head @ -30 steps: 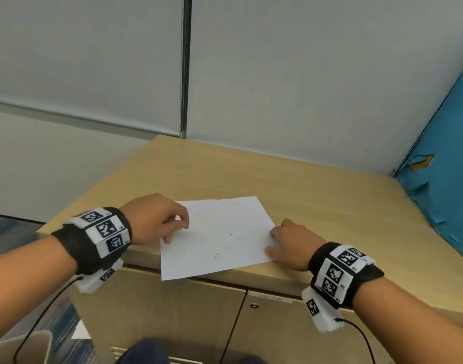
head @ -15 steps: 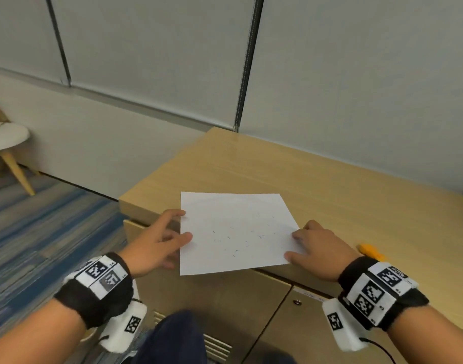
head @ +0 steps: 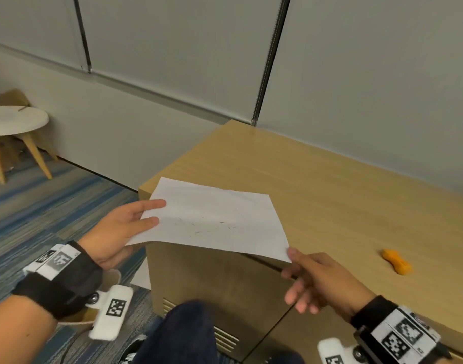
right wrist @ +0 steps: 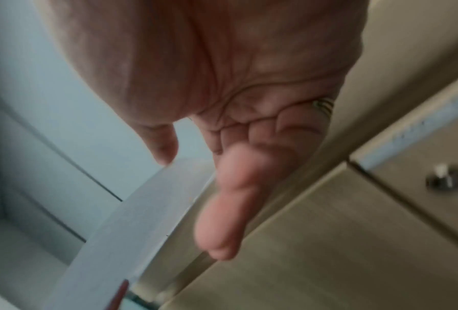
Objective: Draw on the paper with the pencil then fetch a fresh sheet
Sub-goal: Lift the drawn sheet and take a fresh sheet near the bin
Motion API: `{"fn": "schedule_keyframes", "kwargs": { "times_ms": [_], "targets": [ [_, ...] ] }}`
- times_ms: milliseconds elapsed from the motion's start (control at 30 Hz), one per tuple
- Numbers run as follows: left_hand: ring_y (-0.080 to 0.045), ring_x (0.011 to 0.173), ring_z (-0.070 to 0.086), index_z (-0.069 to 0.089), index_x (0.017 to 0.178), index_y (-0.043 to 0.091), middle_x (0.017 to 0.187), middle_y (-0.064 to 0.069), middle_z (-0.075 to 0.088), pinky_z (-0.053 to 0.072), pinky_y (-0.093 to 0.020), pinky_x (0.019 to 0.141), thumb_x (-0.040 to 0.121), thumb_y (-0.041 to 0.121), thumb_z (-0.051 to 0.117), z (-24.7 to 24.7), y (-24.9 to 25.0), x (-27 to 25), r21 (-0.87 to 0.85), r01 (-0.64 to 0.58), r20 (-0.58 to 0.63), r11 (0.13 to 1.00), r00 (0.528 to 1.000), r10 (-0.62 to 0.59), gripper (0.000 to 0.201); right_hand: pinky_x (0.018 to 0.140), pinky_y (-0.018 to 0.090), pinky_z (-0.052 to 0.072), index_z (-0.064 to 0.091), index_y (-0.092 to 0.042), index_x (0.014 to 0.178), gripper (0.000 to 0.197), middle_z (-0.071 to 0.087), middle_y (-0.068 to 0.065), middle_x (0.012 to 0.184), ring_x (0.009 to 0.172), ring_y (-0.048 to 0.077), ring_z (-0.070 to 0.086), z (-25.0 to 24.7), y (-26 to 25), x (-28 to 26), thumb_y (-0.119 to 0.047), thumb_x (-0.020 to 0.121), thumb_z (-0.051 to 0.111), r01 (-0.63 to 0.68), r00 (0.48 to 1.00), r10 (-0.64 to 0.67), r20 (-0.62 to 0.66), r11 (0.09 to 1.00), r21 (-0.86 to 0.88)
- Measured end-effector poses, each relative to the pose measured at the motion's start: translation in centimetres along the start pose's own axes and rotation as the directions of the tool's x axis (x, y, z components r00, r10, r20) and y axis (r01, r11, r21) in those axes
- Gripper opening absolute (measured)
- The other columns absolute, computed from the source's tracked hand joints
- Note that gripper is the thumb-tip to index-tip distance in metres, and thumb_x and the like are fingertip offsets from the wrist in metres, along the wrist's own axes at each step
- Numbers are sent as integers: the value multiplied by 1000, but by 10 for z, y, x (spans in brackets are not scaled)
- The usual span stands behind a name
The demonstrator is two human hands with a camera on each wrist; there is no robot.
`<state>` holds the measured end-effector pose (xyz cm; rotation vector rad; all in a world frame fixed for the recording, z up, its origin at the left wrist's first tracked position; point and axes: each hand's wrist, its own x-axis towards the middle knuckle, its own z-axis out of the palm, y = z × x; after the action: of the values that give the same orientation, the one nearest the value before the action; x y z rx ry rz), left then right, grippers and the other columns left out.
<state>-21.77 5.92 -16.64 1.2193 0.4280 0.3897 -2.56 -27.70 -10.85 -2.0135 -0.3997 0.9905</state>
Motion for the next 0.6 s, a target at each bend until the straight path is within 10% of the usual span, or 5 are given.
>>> {"fn": "schedule_keyframes", "kwargs": {
  "times_ms": [100, 200, 300, 600],
  "targets": [
    [-27, 102, 70, 59, 133, 9, 127, -12, 68, 61, -29, 74, 46, 33, 99, -21, -4, -12, 15, 3, 57, 1000, 998, -4, 99, 48, 31, 60, 63, -10, 128, 60, 74, 31, 108, 67, 31, 73, 21, -4, 13, -58, 94, 51, -32, 990, -24, 141, 924, 382],
    [-27, 100, 71, 59, 132, 10, 128, -9, 68, 59, -27, 72, 70, 24, 88, -34, -3, -28, 111, 9, 82, 994, 996, -18, 70, 76, 50, 64, 59, -12, 137, 49, 68, 29, 128, 100, 43, 73, 37, -15, 25, -40, 97, 56, -54, 968, -104, 227, 800, 597],
    [-33, 107, 69, 57, 133, 11, 129, -7, 67, 60, -33, 80, 88, 8, 64, -59, -7, -42, 188, 41, 53, 981, 997, -52, 45, 112, 64, 38, 56, -2, 140, 44, 68, 26, 130, 124, 49, 61, 58, -23, 39, -14, 98, 61, -29, 951, -154, 267, 817, 576],
    [-38, 120, 62, 61, 131, 13, 134, -12, 64, 49, -49, 102, 92, 10, 67, -176, -57, -75, 327, 150, 13, 933, 987, -163, 40, 109, 66, 43, 63, -4, 128, 34, 72, 24, 123, 120, 48, 65, 166, -2, 83, 6, 97, 55, -225, 899, 0, 439, 859, 460]
  ]
}}
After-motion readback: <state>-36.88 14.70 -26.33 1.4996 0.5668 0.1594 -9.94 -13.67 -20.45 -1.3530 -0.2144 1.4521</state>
